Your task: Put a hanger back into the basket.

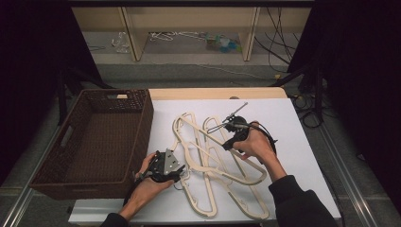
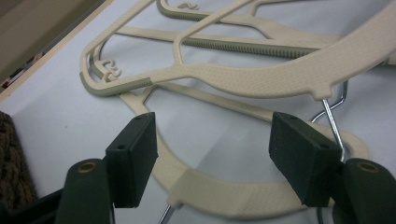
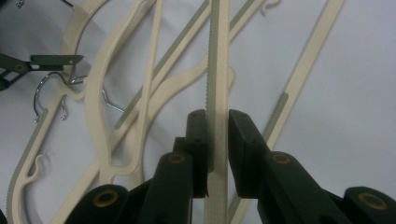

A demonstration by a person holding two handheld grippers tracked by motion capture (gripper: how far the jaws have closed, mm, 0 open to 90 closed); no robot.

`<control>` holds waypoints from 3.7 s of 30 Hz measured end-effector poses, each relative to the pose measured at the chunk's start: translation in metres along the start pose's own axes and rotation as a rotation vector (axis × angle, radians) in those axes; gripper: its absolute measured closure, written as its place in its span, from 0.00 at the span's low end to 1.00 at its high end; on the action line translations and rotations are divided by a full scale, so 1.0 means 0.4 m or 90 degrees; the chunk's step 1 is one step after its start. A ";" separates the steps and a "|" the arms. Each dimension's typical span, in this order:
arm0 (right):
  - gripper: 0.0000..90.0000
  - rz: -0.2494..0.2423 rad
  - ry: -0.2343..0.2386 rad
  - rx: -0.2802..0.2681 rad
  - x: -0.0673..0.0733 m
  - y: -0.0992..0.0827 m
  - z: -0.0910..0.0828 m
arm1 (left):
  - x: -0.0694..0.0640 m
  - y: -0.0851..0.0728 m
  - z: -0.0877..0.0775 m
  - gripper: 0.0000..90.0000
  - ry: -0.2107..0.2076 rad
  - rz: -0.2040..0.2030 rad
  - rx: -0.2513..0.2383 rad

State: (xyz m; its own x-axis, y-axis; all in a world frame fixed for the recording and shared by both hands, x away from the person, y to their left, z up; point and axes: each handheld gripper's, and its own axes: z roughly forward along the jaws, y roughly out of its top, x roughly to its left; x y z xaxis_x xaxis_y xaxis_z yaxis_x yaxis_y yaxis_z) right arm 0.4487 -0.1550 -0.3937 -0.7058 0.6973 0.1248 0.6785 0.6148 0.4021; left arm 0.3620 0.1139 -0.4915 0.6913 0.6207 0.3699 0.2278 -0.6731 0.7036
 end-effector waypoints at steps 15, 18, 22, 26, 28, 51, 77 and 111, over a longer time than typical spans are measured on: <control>0.88 -0.009 -0.003 0.001 0.005 0.014 -0.009 | -0.014 0.015 0.042 0.36 0.022 0.058 -0.025; 0.88 -0.013 0.003 0.005 0.003 0.014 -0.008 | -0.017 0.021 0.044 0.35 0.033 0.078 -0.024; 0.88 -0.023 -0.005 0.002 -0.004 0.014 -0.007 | -0.001 0.031 0.036 0.35 0.102 0.158 -0.056; 0.88 -0.032 0.017 -0.002 -0.025 0.012 -0.007 | -0.015 0.038 0.027 0.35 0.001 0.132 -0.107; 0.88 -0.032 0.027 0.000 -0.033 0.011 -0.004 | -0.011 0.046 0.016 0.37 -0.021 0.160 -0.109; 0.87 -0.071 0.129 -0.012 -0.107 -0.039 0.018 | -0.039 0.104 -0.040 0.83 -0.127 0.400 -0.214; 0.38 -0.061 -0.010 -0.258 -0.070 -0.096 -0.239 | 0.037 0.278 -0.087 0.95 -0.102 0.439 -0.212; 0.28 -0.081 -0.003 -0.264 0.027 -0.305 -0.201 | 0.298 0.299 -0.450 0.95 -0.183 -0.192 -0.228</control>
State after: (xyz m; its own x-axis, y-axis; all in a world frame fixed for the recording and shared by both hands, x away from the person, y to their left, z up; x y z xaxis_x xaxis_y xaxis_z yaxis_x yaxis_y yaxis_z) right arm 0.3419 -0.2520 -0.3683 -0.7772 0.6274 0.0476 0.4464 0.4966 0.7444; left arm 0.3484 0.1798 -0.2538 0.8028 0.5957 -0.0252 0.2319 -0.2730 0.9337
